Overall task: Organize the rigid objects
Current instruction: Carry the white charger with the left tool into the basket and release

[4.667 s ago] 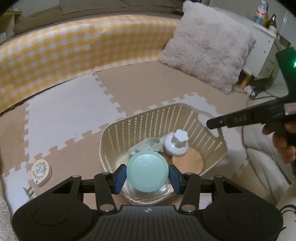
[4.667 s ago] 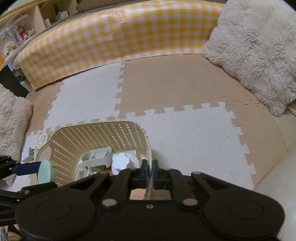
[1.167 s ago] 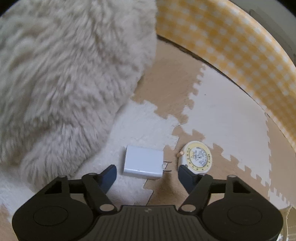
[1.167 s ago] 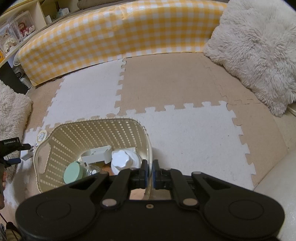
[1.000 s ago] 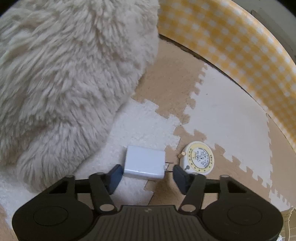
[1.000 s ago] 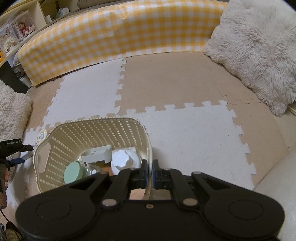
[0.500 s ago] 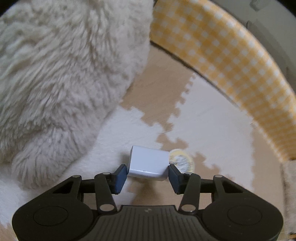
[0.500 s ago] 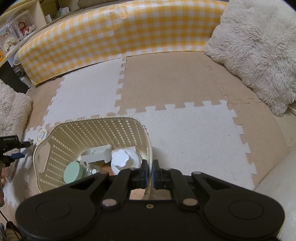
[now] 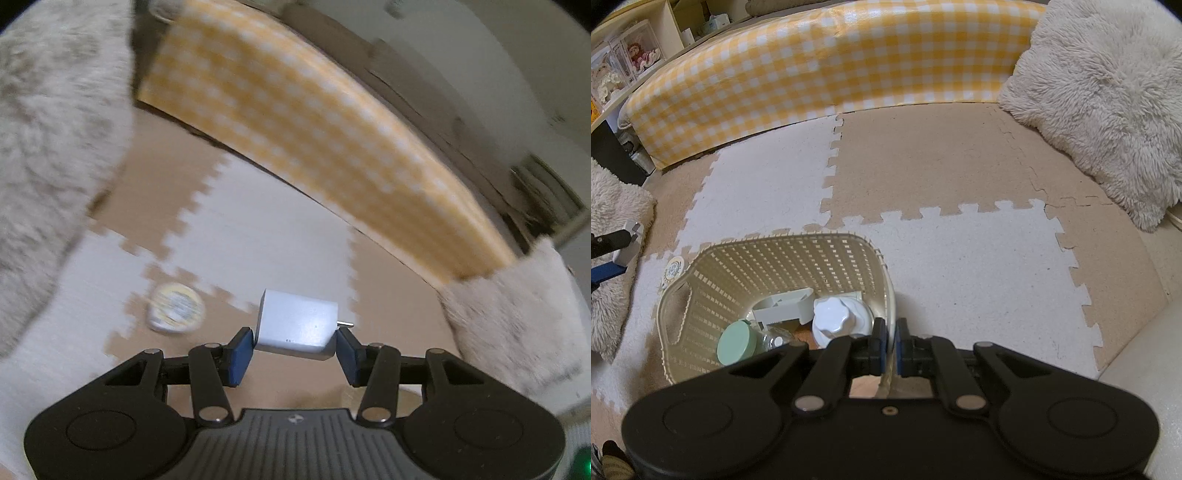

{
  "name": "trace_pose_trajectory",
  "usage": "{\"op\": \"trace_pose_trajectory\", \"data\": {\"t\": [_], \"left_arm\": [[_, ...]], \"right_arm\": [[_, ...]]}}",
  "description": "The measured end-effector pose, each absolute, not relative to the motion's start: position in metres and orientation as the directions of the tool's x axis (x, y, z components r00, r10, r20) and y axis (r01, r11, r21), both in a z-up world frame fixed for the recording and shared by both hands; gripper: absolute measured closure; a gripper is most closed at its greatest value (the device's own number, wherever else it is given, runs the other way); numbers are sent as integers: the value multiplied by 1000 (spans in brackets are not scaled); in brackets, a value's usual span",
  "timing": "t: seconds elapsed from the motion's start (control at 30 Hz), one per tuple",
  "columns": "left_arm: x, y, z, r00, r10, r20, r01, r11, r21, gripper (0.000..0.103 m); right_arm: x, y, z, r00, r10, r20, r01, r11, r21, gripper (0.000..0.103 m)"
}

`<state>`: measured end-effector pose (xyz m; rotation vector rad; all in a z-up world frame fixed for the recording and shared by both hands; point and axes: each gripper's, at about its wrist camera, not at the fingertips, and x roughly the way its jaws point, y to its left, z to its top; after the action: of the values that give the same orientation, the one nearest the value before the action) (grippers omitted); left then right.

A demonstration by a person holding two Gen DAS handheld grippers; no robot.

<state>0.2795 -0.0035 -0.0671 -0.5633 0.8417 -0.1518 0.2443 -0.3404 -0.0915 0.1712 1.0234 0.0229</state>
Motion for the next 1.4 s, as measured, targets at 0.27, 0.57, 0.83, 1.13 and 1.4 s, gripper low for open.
{"op": "trace_pose_trajectory", "data": {"t": [0.27, 0.57, 0.83, 1.13, 1.4], "left_arm": [[253, -59, -61, 560, -505, -657, 102, 829, -550, 53], [230, -111, -81, 455, -536, -711, 220, 842, -493, 53], [226, -125, -98, 436, -501, -748, 202, 864, -460, 53], [226, -132, -101, 439, -471, -765, 203, 882, -425, 53], [228, -128, -102, 437, -449, -779, 166, 892, -421, 51]], "right_arm": [[244, -340, -92, 521, 99, -848, 60, 986, 153, 97], [244, -341, -92, 520, 99, -848, 60, 987, 152, 97], [244, -341, -92, 520, 98, -849, 58, 987, 149, 97], [244, -341, -92, 519, 97, -849, 58, 987, 149, 97], [245, -341, -92, 519, 98, -849, 59, 987, 149, 97]]}}
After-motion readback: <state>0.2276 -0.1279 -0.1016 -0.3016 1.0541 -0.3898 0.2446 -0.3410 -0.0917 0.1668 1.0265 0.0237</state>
